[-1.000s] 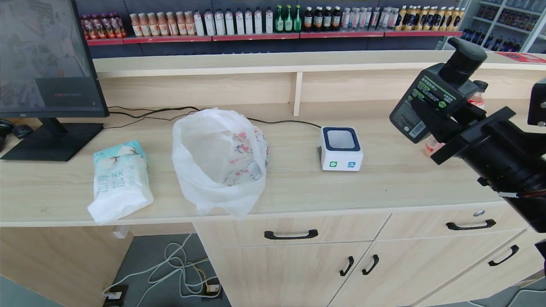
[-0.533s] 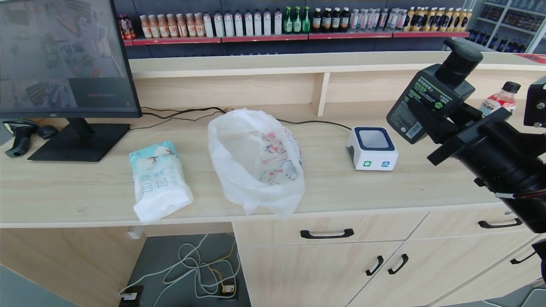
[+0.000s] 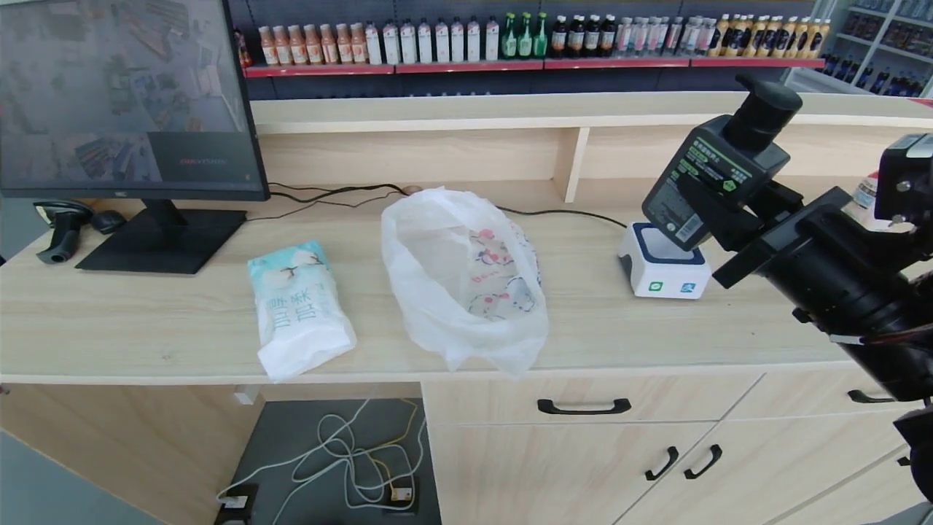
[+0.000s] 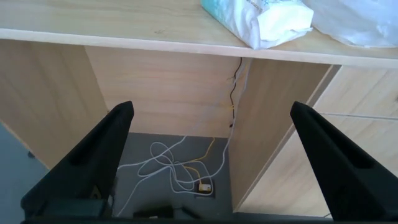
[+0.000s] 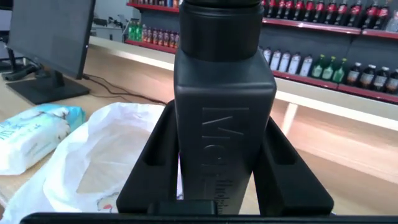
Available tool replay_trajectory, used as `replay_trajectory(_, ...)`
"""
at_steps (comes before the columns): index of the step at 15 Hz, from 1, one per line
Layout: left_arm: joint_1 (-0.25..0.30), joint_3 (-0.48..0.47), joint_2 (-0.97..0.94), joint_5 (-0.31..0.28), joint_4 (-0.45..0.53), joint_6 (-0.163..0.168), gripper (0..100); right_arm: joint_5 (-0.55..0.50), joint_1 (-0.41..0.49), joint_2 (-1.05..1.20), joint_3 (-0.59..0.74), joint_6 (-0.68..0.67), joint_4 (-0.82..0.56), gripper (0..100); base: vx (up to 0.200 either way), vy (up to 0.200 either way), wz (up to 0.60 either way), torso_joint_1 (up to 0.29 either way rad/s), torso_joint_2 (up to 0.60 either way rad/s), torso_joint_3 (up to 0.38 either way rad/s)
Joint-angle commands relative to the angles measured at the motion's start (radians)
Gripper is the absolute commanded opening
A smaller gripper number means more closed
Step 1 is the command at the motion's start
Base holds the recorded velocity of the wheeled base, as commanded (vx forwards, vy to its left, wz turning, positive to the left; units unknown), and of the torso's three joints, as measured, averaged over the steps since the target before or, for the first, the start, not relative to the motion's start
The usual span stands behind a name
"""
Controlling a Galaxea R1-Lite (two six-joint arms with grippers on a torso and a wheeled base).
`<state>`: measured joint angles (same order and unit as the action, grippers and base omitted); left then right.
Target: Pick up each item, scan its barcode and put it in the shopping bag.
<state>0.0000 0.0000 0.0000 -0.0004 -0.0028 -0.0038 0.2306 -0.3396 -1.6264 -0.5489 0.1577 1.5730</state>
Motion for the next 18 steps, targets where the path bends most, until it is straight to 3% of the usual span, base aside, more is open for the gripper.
replay_trajectory(1, 0.0, 0.0, 0.0, 0.0, 0.0, -0.001, 100, 0.001, -0.004, -0.012, 0.0, 0.0, -0.002, 0, 0.0, 0.0, 0.6, 0.002, 0.0, 0.002)
replay_trajectory(7, 0.0, 0.0, 0.0, 0.0, 0.0, -0.001, 100, 0.001, -0.003, -0.072, -0.051, 0.002, -0.002, 0, 0.0, 0.0, 0.6, 0.001, 0.0, 0.003)
replay_trajectory(18, 0.0, 0.0, 0.0, 0.0, 0.0, 0.002, 100, 0.001, 0.094, -0.3, -0.137, -0.026, -0.002, 0, 0.0, 0.0, 0.0, 0.0, 0.0, 0.0)
